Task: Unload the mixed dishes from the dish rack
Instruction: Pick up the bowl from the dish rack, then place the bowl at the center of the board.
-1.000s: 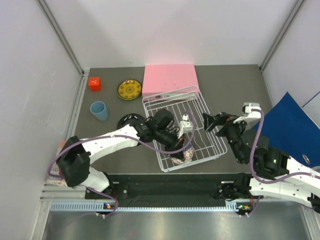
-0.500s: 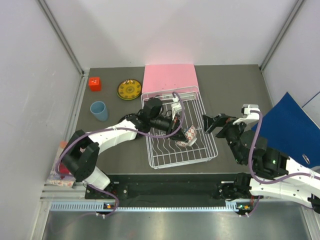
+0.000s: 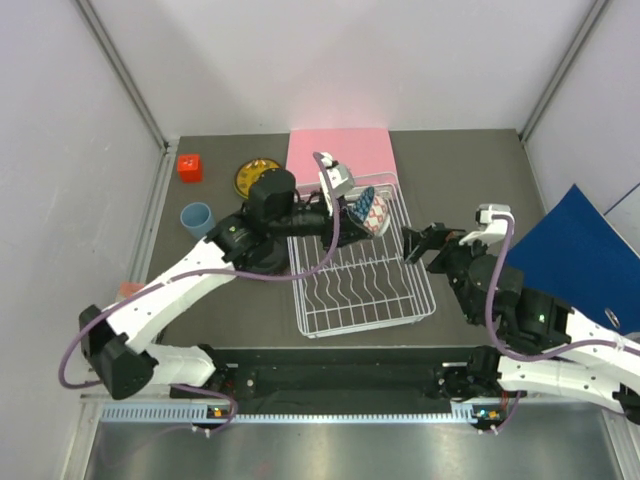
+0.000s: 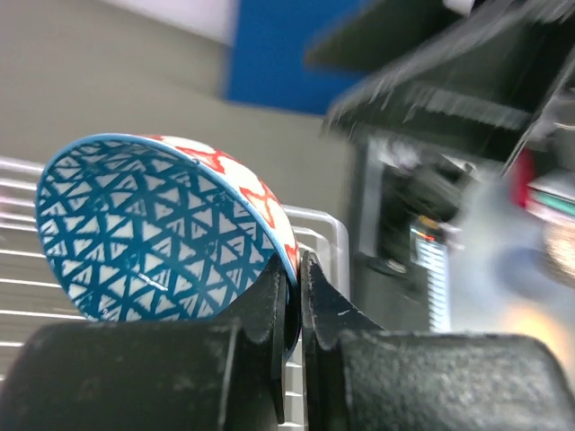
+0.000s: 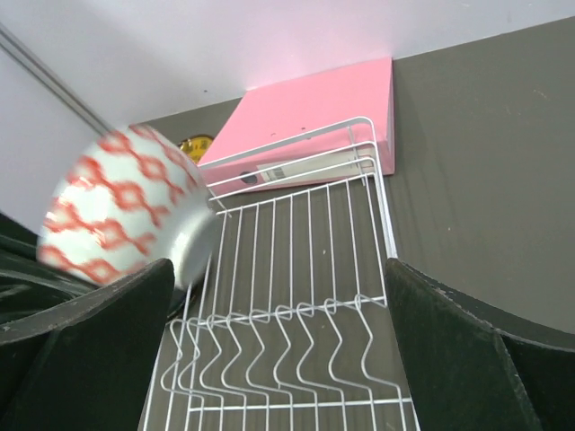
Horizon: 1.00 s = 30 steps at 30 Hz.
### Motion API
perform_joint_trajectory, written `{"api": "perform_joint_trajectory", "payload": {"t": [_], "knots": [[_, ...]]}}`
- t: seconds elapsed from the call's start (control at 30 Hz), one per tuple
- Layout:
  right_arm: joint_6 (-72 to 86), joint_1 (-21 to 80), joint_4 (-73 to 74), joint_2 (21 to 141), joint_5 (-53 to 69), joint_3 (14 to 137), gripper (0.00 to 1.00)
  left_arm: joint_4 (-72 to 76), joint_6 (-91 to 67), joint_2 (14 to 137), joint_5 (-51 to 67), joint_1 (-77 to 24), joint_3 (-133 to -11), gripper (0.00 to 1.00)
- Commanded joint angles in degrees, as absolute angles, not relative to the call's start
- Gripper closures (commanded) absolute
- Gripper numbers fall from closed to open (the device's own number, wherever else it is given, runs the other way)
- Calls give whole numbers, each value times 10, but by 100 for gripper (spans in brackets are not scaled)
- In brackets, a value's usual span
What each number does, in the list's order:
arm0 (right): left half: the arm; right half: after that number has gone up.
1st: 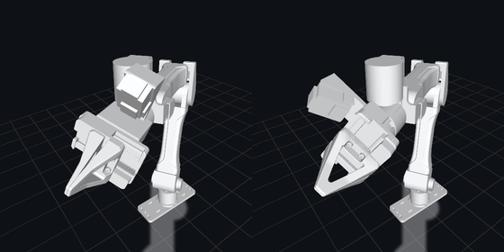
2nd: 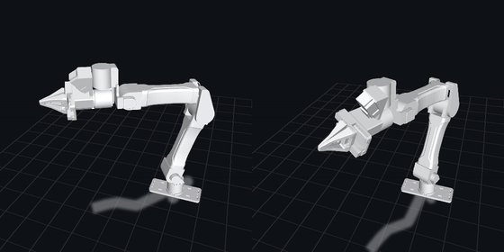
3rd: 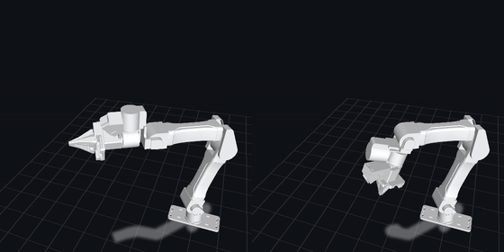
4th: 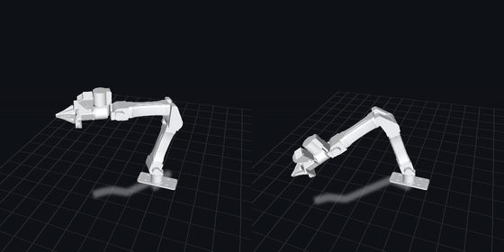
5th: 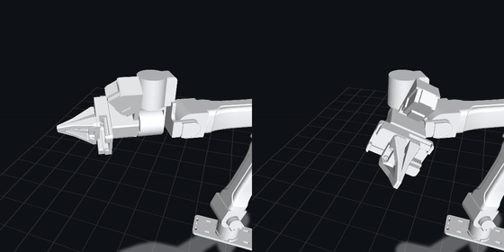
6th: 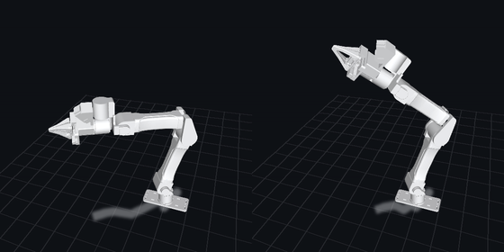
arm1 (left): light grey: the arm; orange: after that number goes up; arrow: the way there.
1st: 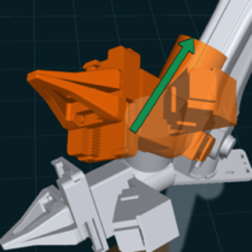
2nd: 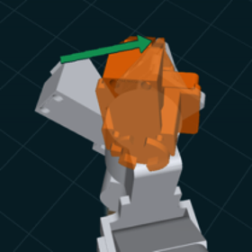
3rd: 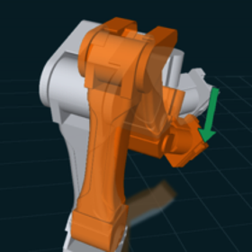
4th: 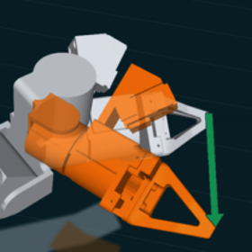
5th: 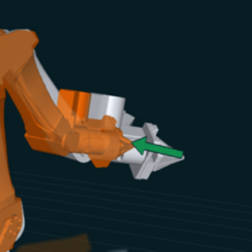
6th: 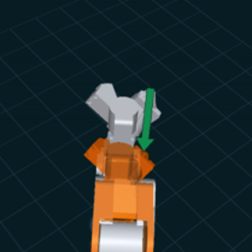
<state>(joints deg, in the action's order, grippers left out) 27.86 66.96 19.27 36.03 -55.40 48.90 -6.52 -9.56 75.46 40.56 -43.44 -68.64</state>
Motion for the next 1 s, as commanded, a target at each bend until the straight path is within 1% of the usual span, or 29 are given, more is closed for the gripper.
{"api": "perform_joint_trajectory", "payload": {"t": [0.0, 0.07, 0.17, 0.3, 0.37, 0.43, 0.47, 0.5, 0.57, 0.7, 0.77, 0.83, 0.87, 0.97], "knots": [[311, 661, 207, 416, -549, 554, 0, -176, 67, 721, 180, -499, -738, 100], [314, 657, 214, 433, -534, 576, 0, -211, 152, 731, 78, -523, -733, 100], [330, 652, 255, 466, -541, 625, 0, -202, 244, 728, -26, -568, -694, 100], [325, 641, 273, 483, -541, 677, 1, -191, 301, 717, -64, -593, -672, 100], [321, 625, 304, 495, -518, 701, 0, -199, 348, 719, -89, -605, -665, 100], [325, 607, 354, 539, -473, 769, 0, -217, 385, 727, -125, -627, -668, 100], [332, 587, 415, 560, -458, 820, 0, -225, 391, 729, -128, -633, -675, 100], [333, 578, 442, 602, -441, 843, 0, -239, 399, 735, -120, -634, -681, 100], [320, 553, 490, 649, -385, 878, 0, -248, 404, 735, -103, -636, -700, 100], [302, 511, 488, 672, -265, 870, 0, -273, 412, 739, -46, -638, -725, 100], [300, 491, 474, 677, -233, 861, 0, -300, 412, 746, -19, -639, -744, 100], [293, 487, 471, 682, -206, 859, 5, -313, 408, 754, -3, -639, -756, 100], [292, 486, 472, 686, -201, 858, 11, -317, 403, 755, -3, -638, -758, 100], [288, 486, 469, 687, -188, 846, 18, -318, 401, 751, 39, -639, -757, 100]]}}
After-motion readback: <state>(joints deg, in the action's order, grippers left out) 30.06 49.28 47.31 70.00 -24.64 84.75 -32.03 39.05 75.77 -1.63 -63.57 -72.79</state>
